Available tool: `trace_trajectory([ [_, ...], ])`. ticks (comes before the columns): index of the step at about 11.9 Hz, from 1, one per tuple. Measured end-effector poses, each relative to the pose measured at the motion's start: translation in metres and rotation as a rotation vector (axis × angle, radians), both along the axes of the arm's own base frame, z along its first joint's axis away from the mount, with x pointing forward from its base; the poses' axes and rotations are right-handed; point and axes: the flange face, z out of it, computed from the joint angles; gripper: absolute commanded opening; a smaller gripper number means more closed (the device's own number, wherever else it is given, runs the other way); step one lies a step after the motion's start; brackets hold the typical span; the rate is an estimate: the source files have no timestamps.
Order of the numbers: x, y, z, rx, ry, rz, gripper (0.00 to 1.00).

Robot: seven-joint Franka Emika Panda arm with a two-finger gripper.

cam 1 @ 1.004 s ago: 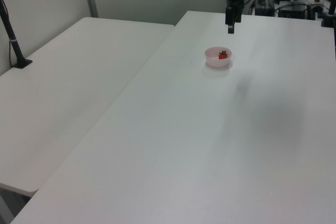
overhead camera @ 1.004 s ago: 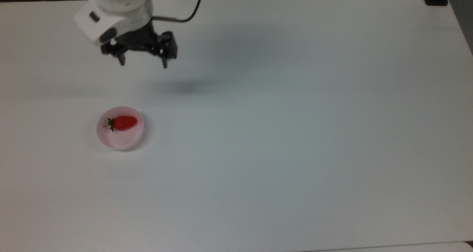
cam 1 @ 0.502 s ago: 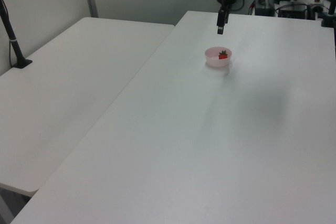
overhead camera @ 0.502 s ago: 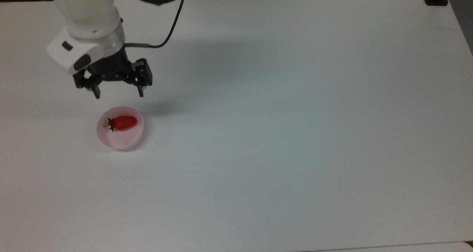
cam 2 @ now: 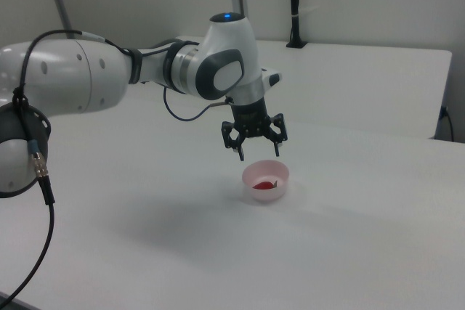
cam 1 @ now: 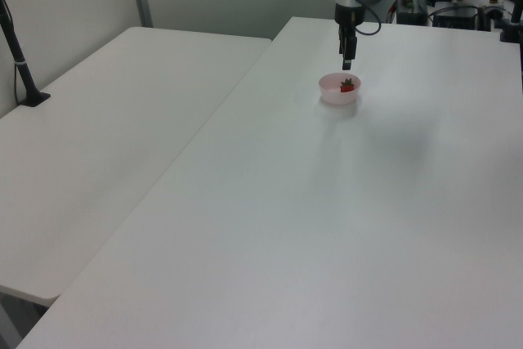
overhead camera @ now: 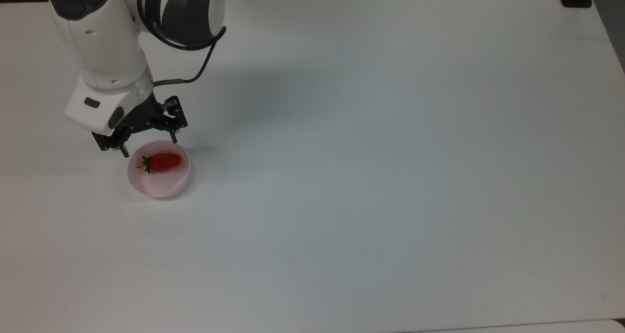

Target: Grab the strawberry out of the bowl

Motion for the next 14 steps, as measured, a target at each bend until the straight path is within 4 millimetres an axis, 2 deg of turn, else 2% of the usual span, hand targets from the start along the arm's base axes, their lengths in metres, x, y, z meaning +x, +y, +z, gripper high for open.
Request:
trace_trajectory([
  [5, 0.004, -0.006, -0.038, -0.003, 0.044, 0.086, 0.75],
  [10, 0.010, -0.008, -0.064, -0.019, 0.042, 0.095, 0.75],
  [13, 0.009, -0.013, -0.075, -0.054, 0.070, 0.112, 0.68],
  [14, 0.009, -0.014, -0.078, -0.059, 0.076, 0.114, 0.59],
])
